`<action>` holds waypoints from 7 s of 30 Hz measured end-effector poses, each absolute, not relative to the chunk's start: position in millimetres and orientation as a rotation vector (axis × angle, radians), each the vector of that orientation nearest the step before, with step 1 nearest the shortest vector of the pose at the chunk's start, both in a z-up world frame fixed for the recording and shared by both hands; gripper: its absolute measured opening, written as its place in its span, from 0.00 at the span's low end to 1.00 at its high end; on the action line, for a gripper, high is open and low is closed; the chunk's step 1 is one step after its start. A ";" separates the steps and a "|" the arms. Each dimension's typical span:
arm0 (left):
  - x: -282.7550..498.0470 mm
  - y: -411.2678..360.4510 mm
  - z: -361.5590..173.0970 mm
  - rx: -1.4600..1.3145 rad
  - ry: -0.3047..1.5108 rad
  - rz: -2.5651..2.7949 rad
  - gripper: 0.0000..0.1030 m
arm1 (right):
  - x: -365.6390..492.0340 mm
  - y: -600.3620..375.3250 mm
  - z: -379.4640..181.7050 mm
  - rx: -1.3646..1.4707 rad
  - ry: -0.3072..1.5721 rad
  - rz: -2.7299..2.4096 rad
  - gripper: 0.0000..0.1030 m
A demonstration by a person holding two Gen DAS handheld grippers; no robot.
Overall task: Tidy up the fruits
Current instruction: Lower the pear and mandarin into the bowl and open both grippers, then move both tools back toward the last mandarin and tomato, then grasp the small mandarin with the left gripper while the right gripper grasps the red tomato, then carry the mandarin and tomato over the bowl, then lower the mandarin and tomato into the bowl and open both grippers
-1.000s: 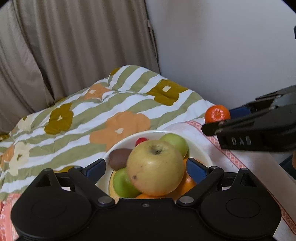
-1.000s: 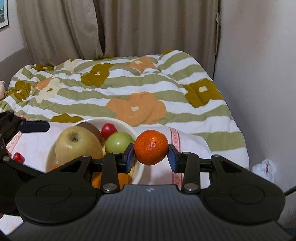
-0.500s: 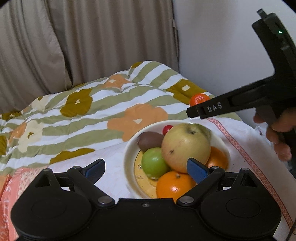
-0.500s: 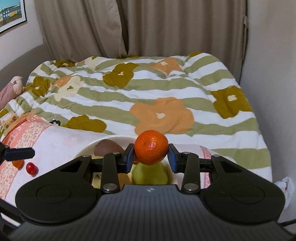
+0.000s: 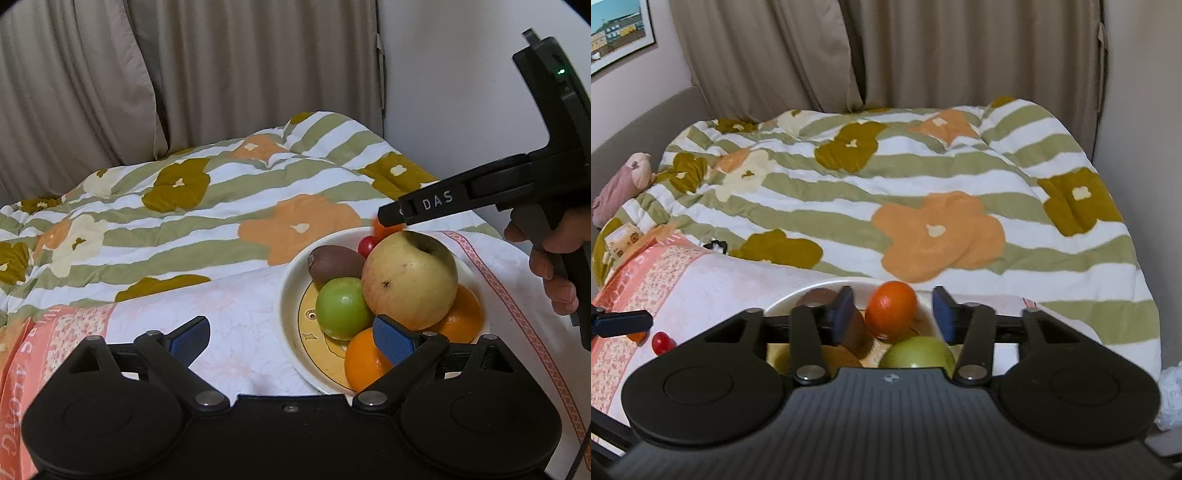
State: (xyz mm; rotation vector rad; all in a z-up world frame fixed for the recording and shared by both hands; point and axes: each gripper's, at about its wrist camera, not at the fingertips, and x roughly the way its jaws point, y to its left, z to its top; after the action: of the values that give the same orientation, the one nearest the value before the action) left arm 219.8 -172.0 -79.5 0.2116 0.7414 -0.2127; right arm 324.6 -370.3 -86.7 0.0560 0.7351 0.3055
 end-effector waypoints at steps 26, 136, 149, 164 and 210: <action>195.4 -138.6 -58.1 0.168 0.707 -0.166 0.95 | 276.5 -371.0 -54.8 0.088 0.690 0.241 0.86; 193.6 -12.1 -52.9 0.228 0.711 -0.237 0.38 | 192.9 -189.0 -55.6 0.047 0.733 0.163 0.48; 197.0 -110.3 -30.0 0.194 0.680 -0.284 0.38 | 184.2 -317.5 -37.5 0.059 0.711 0.099 0.48; 232.8 -183.5 -80.4 0.156 0.773 -0.212 0.38 | 228.2 -416.2 -76.2 0.072 0.763 0.123 0.48; 140.6 -126.6 -22.2 0.091 0.663 -0.165 0.90 | 186.6 -394.5 -57.0 0.055 0.708 0.138 0.71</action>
State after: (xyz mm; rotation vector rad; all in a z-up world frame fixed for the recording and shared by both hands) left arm 140.6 -126.6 -22.2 0.0910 0.6631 -0.1651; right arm 186.6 -394.5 -57.0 0.0548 0.7076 0.1377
